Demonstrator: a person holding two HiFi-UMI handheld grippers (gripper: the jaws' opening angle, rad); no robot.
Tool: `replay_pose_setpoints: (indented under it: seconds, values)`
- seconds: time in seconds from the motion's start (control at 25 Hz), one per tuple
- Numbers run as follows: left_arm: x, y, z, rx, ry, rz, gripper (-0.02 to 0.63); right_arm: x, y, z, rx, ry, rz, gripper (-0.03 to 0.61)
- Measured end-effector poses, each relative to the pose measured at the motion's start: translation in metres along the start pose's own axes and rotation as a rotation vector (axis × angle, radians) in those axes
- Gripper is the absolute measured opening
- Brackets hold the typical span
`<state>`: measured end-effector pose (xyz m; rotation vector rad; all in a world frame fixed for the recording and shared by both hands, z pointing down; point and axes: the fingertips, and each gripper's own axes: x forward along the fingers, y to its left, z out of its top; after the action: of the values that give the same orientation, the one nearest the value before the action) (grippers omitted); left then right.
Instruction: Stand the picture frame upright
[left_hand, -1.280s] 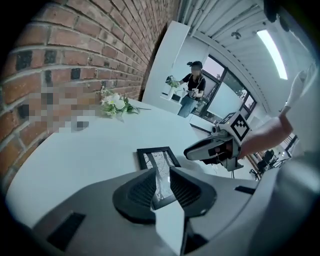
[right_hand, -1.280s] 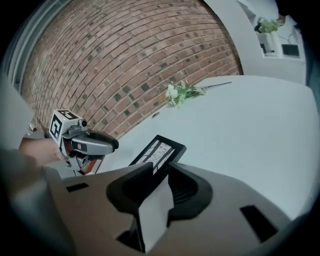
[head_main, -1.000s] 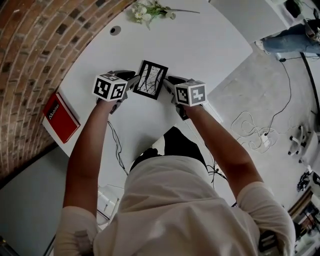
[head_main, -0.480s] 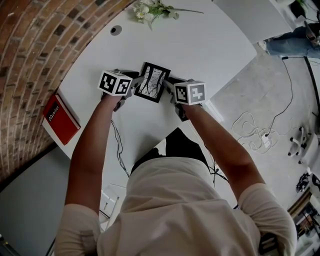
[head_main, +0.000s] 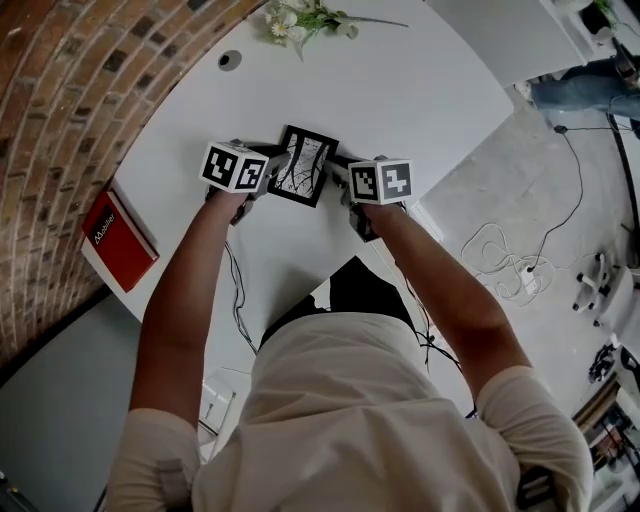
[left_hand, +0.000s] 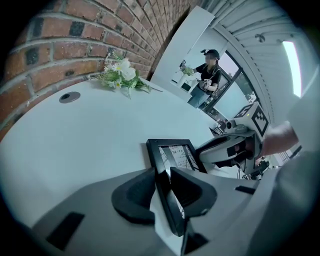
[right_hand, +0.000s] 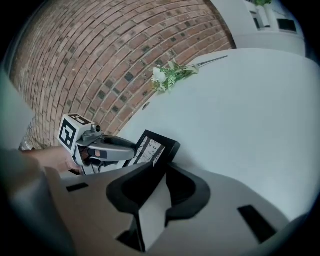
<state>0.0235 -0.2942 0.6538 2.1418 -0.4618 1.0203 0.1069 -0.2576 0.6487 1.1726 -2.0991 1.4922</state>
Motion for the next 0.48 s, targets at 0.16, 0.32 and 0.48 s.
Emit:
replay_pose_setpoints:
  seconds: [0.16, 0.32, 0.48]
  values:
    - [-0.001, -0.001, -0.002, -0.012, -0.012, 0.014, 0.089, -0.001, -0.002, 0.001, 0.013, 0.003, 0.011, 0.078]
    - [-0.006, -0.004, -0.002, -0.032, -0.03, 0.015, 0.084, -0.003, -0.001, 0.004, -0.012, -0.004, 0.029, 0.077]
    - [-0.014, -0.007, 0.004, -0.034, -0.058, 0.029, 0.083, -0.006, 0.003, 0.01, -0.074, -0.002, 0.031, 0.077]
